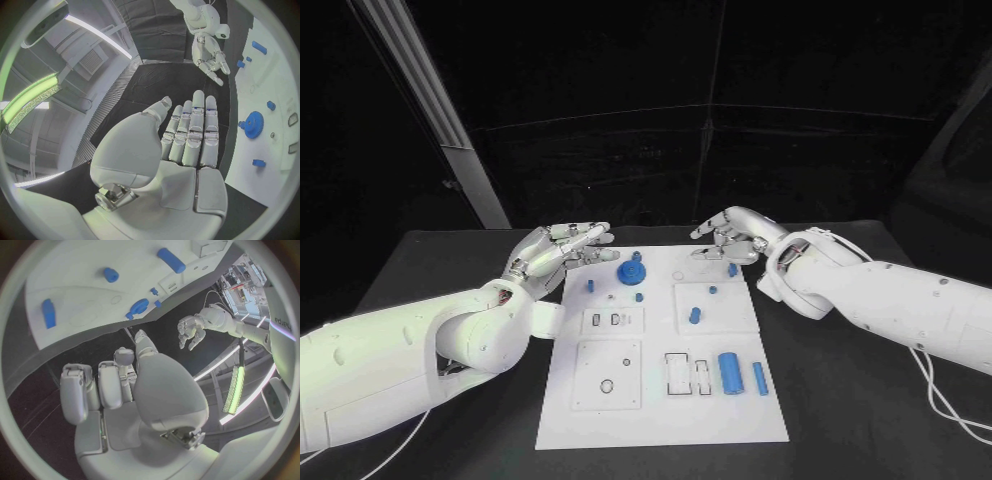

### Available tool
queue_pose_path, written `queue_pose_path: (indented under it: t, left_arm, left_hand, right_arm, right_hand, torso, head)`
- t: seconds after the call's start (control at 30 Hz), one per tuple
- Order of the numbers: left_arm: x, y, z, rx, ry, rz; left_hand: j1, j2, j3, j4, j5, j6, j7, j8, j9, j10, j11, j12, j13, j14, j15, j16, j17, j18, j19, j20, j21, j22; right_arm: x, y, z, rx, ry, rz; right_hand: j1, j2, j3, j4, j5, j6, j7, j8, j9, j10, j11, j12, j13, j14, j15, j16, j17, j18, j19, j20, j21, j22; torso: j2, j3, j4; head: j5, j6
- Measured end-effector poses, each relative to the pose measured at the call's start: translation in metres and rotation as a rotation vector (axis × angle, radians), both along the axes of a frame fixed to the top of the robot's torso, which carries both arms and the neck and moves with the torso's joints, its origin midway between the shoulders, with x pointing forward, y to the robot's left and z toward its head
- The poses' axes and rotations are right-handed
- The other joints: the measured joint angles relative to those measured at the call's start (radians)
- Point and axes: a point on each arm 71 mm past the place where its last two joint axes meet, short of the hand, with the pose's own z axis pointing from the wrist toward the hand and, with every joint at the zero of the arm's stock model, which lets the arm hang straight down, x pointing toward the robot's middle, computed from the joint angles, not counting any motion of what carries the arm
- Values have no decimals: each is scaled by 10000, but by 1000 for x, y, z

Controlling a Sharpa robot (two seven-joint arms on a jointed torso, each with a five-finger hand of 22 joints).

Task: Assemble the parts on the task board

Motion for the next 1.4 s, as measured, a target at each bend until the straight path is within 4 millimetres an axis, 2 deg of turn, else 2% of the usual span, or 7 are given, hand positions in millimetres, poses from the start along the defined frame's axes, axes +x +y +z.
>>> queue_pose_path:
  t: [0.1, 0.23, 0.47, 0.6, 0.8, 1.17, 1.4]
  left_arm:
    - [0, -1, 0, -4, 3, -14]
    - [0, -1, 0, -2, 9, -21]
    - [1, 0, 0, 18, 17, -4]
    - [1, -2, -1, 13, 31, -40]
    - [2, -2, -2, 15, 47, -57]
    - [4, 0, -3, 42, 78, -40]
    - [4, 0, -3, 49, 93, -44]
  left_hand:
    - [0, 0, 0, 0, 0, 0, 0, 0, 0, 0, 0, 0, 0, 0, 0, 0, 0, 1, 0, 0, 0, 0]
    - [0, 0, 0, 0, 0, 1, -1, 0, 0, 0, 0, 0, 0, 0, 0, 0, -1, 0, 0, 0, 0, 0]
    - [0, 0, 57, -57, 0, 1, -1, 0, 1, -3, 3, 0, 0, -36, 36, 0, 1, 0, 0, 0, 0, 1]
    - [0, 0, 124, -67, 0, 1, -1, 0, 1, -36, 36, 0, 0, -36, 36, 0, 11, 0, 0, 0, 0, 1]
    - [50, -50, 232, -145, 0, -35, 34, 0, 1, -36, 36, 0, 1, -36, 36, -47, 27, -1, 0, 0, 0, 1]
    - [50, -50, 399, -233, 0, -34, 34, 0, 1, -36, 36, -38, 0, -36, 36, -85, 48, -1, 0, 0, 0, 1]
    - [50, -50, 399, -233, 0, -34, 34, 0, 2, -36, 36, -38, 0, -36, 36, -85, 47, -1, 0, 0, 0, 1]
  right_arm:
    - [-2, -23, 0, 334, 210, -295]
    - [-5, -41, -4, 511, 374, -504]
    - [-9, -66, -24, 506, 800, -876]
    - [-9, -73, -34, 431, 988, -1002]
    - [-9, -74, -43, 381, 1177, -985]
    - [-6, -67, -49, 349, 1202, -934]
    - [-4, -64, -55, 265, 1292, -948]
  right_hand:
    - [170, -100, -87, -132, 207, -48, -48, -31, -18, -74, -28, -343, -302, 0, 0, -82, -134, 1, -41, -41, -7, 0]
    - [230, -78, -153, -198, 248, -48, -48, -31, -14, -100, -13, -570, -514, 0, 0, -165, -245, 0, -79, -32, -76, 0]
    - [303, -151, -267, -251, 434, -48, -48, -31, -10, -145, -29, -670, -661, 39, -39, -176, -281, 1, -127, -53, -76, 0]
    - [303, -151, -294, -279, 472, -48, -48, -31, -10, -145, -28, -670, -673, 39, -39, -176, -281, 1, -127, -53, -77, -1]
    - [303, -151, -320, -252, 471, -48, -48, -31, -10, -145, -28, -708, -695, 39, -39, -176, -264, 1, -127, -53, -76, -1]
    - [305, -149, -403, -226, 470, -48, -47, -31, -10, -65, -31, -607, -577, 39, -39, -176, -146, 0, -127, -53, -76, -1]
    - [744, 290, -266, -362, -64, 163, -89, 58, 25, 95, -83, -390, -421, 1, -77, -112, 7, 1, -88, -91, -76, -1]
  torso:
    - [-25, 14, -47]
    - [-42, 39, -83]
    - [-54, 46, -94]
    - [-54, 45, -94]
    - [-41, 39, -86]
    - [-32, 17, -81]
    - [-42, 12, -79]
  head:
    - [-96, 19]
    - [-161, 37]
    - [-253, 60]
    - [-263, 15]
    - [-217, -26]
    - [-240, -105]
    - [-244, -148]
